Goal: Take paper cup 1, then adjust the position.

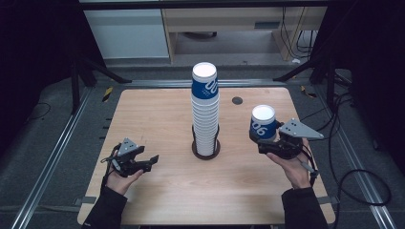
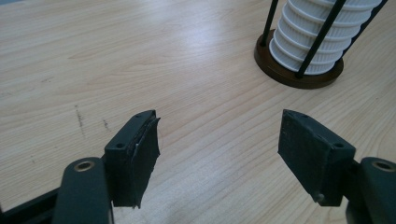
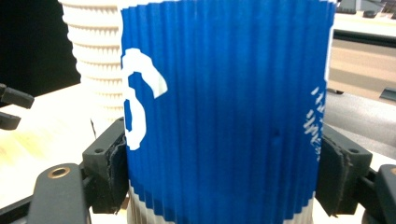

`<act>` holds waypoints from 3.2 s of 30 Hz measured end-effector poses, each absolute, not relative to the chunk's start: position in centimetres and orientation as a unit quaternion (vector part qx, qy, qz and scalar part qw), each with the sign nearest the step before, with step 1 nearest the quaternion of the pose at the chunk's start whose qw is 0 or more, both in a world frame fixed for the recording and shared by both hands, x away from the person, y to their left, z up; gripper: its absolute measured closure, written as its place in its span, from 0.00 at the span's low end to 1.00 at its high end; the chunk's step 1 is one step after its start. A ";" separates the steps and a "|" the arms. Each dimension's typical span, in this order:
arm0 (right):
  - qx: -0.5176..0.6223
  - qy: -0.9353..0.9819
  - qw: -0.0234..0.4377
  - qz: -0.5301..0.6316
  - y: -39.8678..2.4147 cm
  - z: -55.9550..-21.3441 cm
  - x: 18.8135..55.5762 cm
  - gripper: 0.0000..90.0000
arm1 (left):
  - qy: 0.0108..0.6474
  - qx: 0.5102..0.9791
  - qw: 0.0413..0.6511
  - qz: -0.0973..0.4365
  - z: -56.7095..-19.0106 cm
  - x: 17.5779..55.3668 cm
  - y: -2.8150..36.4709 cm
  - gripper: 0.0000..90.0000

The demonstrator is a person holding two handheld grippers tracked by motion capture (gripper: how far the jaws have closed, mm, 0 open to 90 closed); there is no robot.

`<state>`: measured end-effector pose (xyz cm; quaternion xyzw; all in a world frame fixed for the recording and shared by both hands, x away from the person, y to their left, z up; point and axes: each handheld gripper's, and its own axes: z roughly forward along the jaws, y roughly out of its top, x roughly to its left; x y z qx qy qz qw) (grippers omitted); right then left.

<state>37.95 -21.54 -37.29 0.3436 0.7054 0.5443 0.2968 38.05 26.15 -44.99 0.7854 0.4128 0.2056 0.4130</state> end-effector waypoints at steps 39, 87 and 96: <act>0.260 0.796 0.205 0.507 -18.6 -40.3 35.7 0.22 | 0.399 0.788 0.425 0.201 -44.4 37.7 25.9 0.31; 0.134 0.859 0.119 0.480 -11.9 -41.5 37.6 0.22 | 0.264 0.818 0.503 0.091 -39.9 35.6 20.0 0.24; 0.132 0.859 0.117 0.481 -11.6 -41.7 37.7 0.22 | 0.243 0.819 0.515 0.070 -39.5 36.4 17.7 0.23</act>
